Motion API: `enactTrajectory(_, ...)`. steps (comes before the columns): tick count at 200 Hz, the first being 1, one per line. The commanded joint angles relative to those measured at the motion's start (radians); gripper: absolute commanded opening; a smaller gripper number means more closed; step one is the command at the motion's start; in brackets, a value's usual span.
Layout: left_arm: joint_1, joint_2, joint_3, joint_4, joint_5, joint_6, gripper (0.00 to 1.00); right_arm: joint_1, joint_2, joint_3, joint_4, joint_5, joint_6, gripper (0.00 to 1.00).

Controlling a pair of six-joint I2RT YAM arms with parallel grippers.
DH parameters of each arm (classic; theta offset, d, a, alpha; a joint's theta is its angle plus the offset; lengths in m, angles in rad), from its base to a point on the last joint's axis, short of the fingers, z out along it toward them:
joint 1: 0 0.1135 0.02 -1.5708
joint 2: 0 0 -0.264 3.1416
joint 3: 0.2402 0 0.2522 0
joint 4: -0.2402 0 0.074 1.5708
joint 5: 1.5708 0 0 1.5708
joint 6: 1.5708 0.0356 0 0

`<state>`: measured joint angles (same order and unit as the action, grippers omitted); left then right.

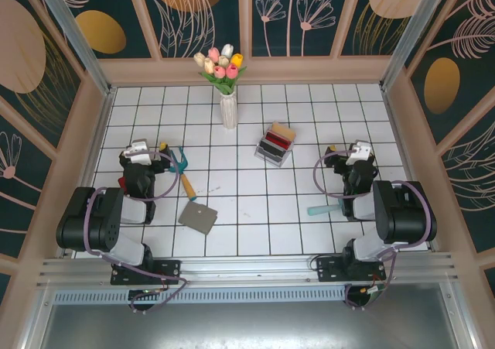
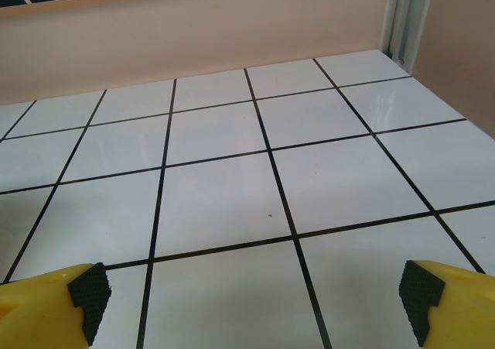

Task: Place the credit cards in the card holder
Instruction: Move the card holder to the bottom-center of the table.

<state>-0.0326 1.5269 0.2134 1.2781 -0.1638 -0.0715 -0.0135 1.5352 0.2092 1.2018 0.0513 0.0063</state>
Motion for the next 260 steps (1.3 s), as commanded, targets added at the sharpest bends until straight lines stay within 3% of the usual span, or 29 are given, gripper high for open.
enactTrajectory(1, 0.007, -0.007, 0.015, 0.01, 0.017, 0.01, 0.99, -0.009, 0.006, 0.019, 0.053, -0.017, 0.014, 0.99)
enactTrajectory(153, 0.011, -0.022, -0.014, 0.057, 0.023, 0.01, 0.99, -0.007, 0.003, 0.014, 0.061, -0.031, 0.006, 0.99)
enactTrajectory(167, 0.011, -0.078, -0.07, 0.109, -0.05, -0.021, 0.99, 0.006, -0.009, 0.009, 0.058, -0.028, -0.006, 0.99)
enactTrajectory(176, 0.011, -0.125, -0.063, 0.05, -0.075, -0.031, 0.99, 0.007, -0.013, 0.021, 0.036, -0.026, -0.008, 0.99)
enactTrajectory(202, 0.011, -0.278, -0.021, -0.185, -0.008, -0.051, 0.99, 0.026, -0.076, -0.042, 0.105, -0.009, -0.026, 0.99)
enactTrajectory(213, 0.012, -0.344, -0.045, -0.19, -0.013, -0.066, 0.99, 0.027, -0.162, -0.032, 0.002, 0.007, -0.013, 0.99)
enactTrajectory(227, 0.011, -0.435, -0.044, -0.249, -0.057, -0.113, 0.99, 0.024, -0.275, 0.047, -0.285, 0.016, 0.025, 0.99)
enactTrajectory(243, 0.011, -0.541, 0.033, -0.481, -0.082, -0.199, 0.99, 0.023, -0.386, 0.128, -0.568, 0.004, 0.092, 0.99)
enactTrajectory(260, 0.011, -0.631, 0.135, -0.73, 0.0, -0.25, 0.99, 0.022, -0.485, 0.197, -0.811, -0.012, 0.24, 0.99)
